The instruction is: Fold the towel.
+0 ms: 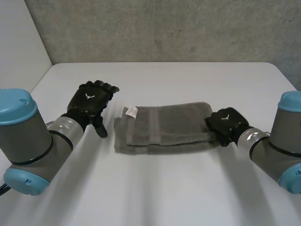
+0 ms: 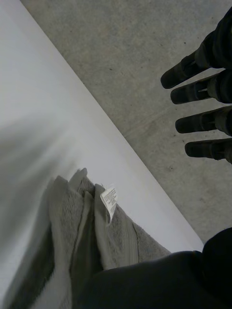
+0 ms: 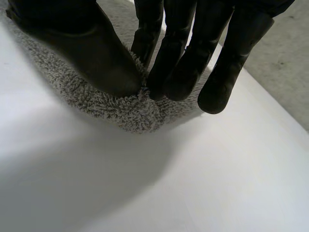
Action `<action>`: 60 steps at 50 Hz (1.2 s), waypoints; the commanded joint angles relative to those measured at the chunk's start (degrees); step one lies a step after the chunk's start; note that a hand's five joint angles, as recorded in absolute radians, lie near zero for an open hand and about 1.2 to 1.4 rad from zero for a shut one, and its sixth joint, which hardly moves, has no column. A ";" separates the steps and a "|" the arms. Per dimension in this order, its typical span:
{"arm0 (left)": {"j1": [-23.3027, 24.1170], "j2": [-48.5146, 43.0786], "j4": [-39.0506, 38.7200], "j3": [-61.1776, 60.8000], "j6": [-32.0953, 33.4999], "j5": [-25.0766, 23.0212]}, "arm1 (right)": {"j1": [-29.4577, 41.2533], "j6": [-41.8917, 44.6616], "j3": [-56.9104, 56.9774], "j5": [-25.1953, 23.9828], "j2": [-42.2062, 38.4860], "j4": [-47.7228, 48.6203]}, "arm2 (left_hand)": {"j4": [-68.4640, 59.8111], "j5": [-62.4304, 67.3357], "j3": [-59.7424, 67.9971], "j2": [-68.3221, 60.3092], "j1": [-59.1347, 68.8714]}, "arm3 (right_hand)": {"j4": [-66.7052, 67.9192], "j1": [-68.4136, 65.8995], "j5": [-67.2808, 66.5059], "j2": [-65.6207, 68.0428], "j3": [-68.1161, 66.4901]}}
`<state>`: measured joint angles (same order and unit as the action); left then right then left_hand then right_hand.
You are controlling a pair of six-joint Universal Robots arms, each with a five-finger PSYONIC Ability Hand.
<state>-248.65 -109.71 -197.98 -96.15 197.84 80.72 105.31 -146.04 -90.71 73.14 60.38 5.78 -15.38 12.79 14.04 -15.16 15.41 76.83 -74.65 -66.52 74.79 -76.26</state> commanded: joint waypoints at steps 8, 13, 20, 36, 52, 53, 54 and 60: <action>0.36 1.69 -0.12 1.22 -1.57 0.40 | 14.45 0.59 20.26 0.07 2.49 -9.46 | 4.99 -12.41 -3.65 4.78 -5.03 | 3.17 -5.35 -3.48 5.21 -3.74; 0.53 2.92 -0.21 2.71 -6.40 0.58 | 23.86 0.41 31.35 0.07 -6.22 -11.75 | 4.99 -12.41 -3.65 4.78 -5.03 | 3.17 -5.35 -3.48 5.21 -3.74; 0.36 3.54 -0.12 4.12 -11.25 1.99 | 31.10 0.85 40.52 -0.10 -17.14 -16.07 | 4.99 -12.41 -3.65 4.78 -5.03 | 3.17 -5.35 -3.48 5.21 -3.74; 3.16 0.56 0.14 8.07 -11.60 2.25 | 25.14 -11.25 30.43 4.29 -4.94 -12.56 | 4.66 -12.07 -3.32 4.44 -4.70 | -65.72 63.54 65.40 -63.67 65.14; 9.59 -16.66 8.74 19.94 -13.09 5.41 | 17.74 -18.48 25.40 4.20 -6.93 -12.02 | 3.98 -11.40 -2.64 3.77 -4.02 | -66.83 64.65 66.52 -64.79 66.26; 9.59 -16.68 8.76 19.94 -13.09 5.41 | 17.74 -18.49 25.40 4.20 -6.95 -12.02 | 3.98 -11.40 -2.64 3.77 -4.02 | -66.83 64.65 66.52 -64.79 66.26; 9.67 -17.81 10.06 20.38 -13.18 5.76 | 17.74 -18.66 25.58 4.20 -8.08 -11.94 | 3.98 -11.40 -2.64 3.77 -4.02 | -66.83 64.65 66.52 -64.79 66.26; 9.59 -19.23 11.22 20.65 -13.01 5.85 | 18.18 -18.84 26.02 4.12 -10.63 -11.41 | 3.98 -11.40 -2.64 3.77 -4.02 | -66.83 64.65 66.52 -64.79 66.26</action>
<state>-238.92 -127.21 -188.42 -75.89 184.67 86.16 122.95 -164.68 -65.43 77.23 52.77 -6.08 -15.37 12.75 14.05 -15.17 15.39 14.61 -13.17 -3.94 13.97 -14.21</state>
